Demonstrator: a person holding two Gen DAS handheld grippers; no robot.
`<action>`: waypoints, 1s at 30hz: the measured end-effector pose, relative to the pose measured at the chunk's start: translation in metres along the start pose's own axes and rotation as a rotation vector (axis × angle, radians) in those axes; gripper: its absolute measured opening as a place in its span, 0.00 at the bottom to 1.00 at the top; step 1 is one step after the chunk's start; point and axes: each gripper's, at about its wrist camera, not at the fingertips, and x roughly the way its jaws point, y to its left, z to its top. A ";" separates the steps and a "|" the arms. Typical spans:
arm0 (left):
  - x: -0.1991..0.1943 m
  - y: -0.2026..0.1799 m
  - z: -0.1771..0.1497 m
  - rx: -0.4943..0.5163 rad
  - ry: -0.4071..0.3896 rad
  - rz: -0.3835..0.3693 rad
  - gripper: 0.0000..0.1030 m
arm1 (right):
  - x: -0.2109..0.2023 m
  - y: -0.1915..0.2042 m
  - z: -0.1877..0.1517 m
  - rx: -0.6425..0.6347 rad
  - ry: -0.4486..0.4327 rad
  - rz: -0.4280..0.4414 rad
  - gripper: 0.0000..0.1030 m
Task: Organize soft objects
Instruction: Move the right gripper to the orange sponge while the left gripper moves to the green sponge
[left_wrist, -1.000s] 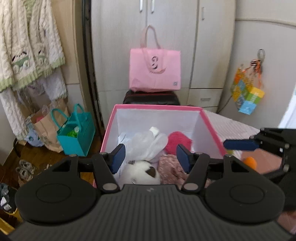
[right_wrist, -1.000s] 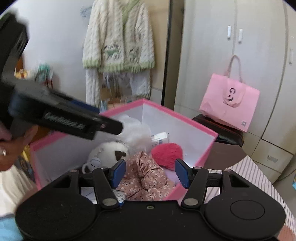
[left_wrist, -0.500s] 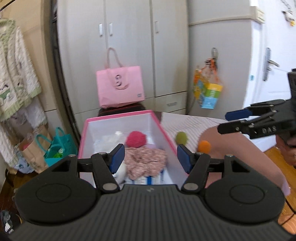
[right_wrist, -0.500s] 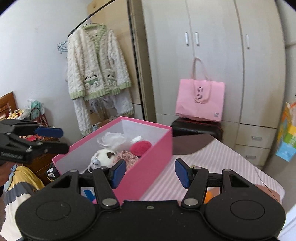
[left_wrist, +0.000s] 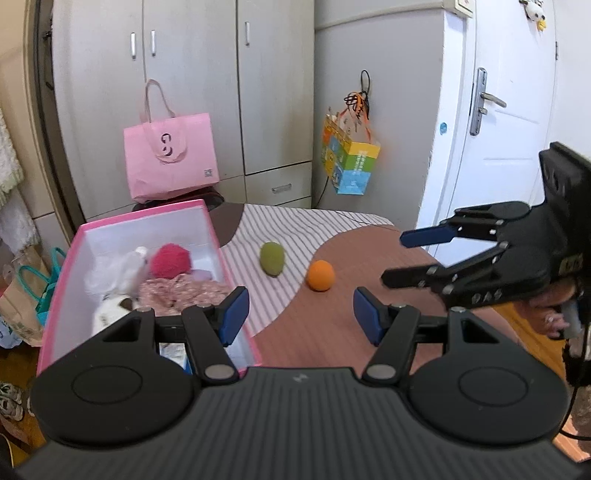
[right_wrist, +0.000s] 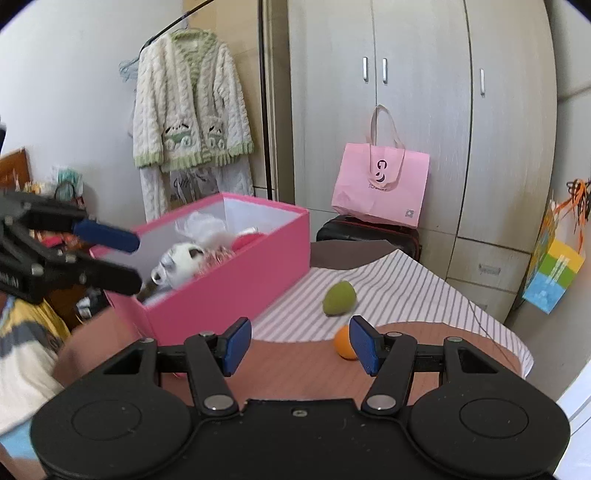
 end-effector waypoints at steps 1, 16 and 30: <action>0.004 -0.003 0.000 -0.002 0.003 0.003 0.60 | 0.003 -0.002 -0.005 -0.013 -0.001 -0.005 0.62; 0.089 -0.026 0.012 -0.136 -0.056 0.077 0.60 | 0.098 -0.036 -0.038 0.048 0.009 0.003 0.62; 0.189 -0.018 0.019 -0.188 0.018 0.225 0.58 | 0.137 -0.053 -0.037 -0.039 0.071 -0.003 0.62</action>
